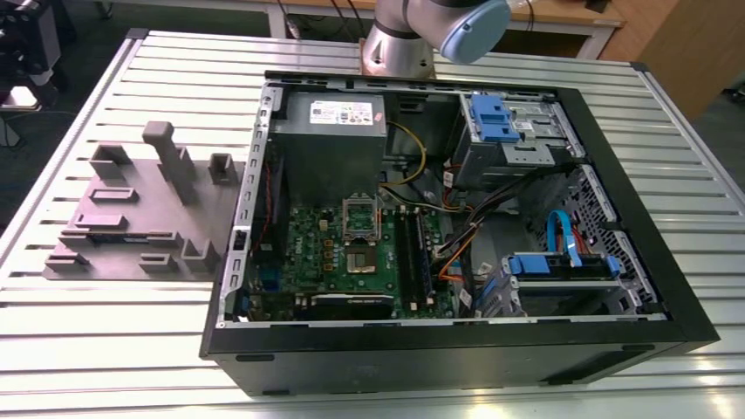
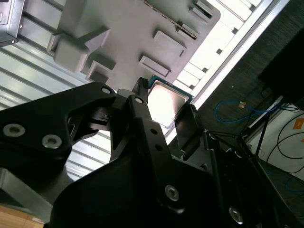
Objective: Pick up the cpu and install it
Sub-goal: 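Pick up the cpu and move it towards the insertion slot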
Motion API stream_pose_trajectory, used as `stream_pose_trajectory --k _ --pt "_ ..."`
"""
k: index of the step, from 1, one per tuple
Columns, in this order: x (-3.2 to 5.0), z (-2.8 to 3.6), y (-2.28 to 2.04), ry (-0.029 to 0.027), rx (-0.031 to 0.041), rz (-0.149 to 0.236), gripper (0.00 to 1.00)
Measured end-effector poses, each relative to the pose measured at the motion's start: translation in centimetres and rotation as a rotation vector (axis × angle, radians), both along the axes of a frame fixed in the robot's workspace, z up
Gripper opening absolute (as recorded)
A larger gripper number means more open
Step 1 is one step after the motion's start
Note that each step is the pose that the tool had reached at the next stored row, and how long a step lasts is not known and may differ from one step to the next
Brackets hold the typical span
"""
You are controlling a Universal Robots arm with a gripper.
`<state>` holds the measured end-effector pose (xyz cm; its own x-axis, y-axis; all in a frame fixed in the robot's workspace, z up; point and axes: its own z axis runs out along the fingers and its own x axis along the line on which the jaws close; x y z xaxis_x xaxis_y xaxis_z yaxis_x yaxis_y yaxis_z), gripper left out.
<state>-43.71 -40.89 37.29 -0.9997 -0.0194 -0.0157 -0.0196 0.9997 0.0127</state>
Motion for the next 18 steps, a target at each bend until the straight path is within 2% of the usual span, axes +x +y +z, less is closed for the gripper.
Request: stream_pose_trajectory --k 18 --pt "0.54 0.00 0.00 0.0001 0.0000 0.000 0.47"
